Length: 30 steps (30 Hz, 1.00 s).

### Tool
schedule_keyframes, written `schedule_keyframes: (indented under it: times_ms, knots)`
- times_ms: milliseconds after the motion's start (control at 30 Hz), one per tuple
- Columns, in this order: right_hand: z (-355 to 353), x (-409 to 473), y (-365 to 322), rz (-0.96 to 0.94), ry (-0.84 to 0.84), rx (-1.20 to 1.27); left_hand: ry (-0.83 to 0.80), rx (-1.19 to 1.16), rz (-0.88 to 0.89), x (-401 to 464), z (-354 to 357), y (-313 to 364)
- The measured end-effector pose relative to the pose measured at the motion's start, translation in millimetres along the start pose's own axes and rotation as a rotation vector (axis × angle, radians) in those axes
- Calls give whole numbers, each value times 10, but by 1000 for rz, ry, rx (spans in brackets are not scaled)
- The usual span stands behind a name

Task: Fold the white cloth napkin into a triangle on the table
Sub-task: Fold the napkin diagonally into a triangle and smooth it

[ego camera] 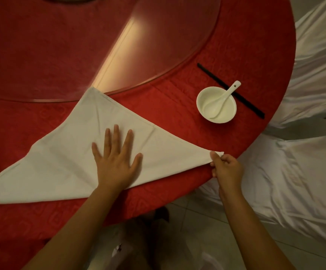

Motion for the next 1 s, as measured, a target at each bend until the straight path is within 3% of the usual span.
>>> schedule_keyframes:
  times_ms: [200, 367, 533, 633, 733, 800, 867, 1000]
  knots:
    - [92, 61, -48, 56, -282, 56, -31, 23, -25, 13, 44, -21]
    - [51, 83, -131, -50, -425, -68, -27, 13, -29, 14, 49, -31]
    - [15, 194, -138, -94, -378, -288, -26, 6, -23, 7, 29, -13]
    - [-13, 203, -202, -167, -253, -433, -51, 29, -28, 13, 10, 5]
    - [-82, -35, -409, -504, 97, -714, 5, -33, -95, -8, -80, 44]
    - [131, -352, -517, -777, 199, -823, 118, -44, -89, 10, -188, 303]
    - [486, -485, -455, -877, 155, -995, 160, -18, 44, 83, -179, 820]
    - [731, -288, -88, -763, 33, -1181, 0, 0, 208, 166, 200, 1428]
Point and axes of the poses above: each hand's wrist, its own x-axis towards the middle knuckle, its own z-axis out of the palm, y = z × x, the point moved 9 cm from there along x, towards the middle knuckle, and after that the axes turned 11 degrees about z, right-handed, at the moved point
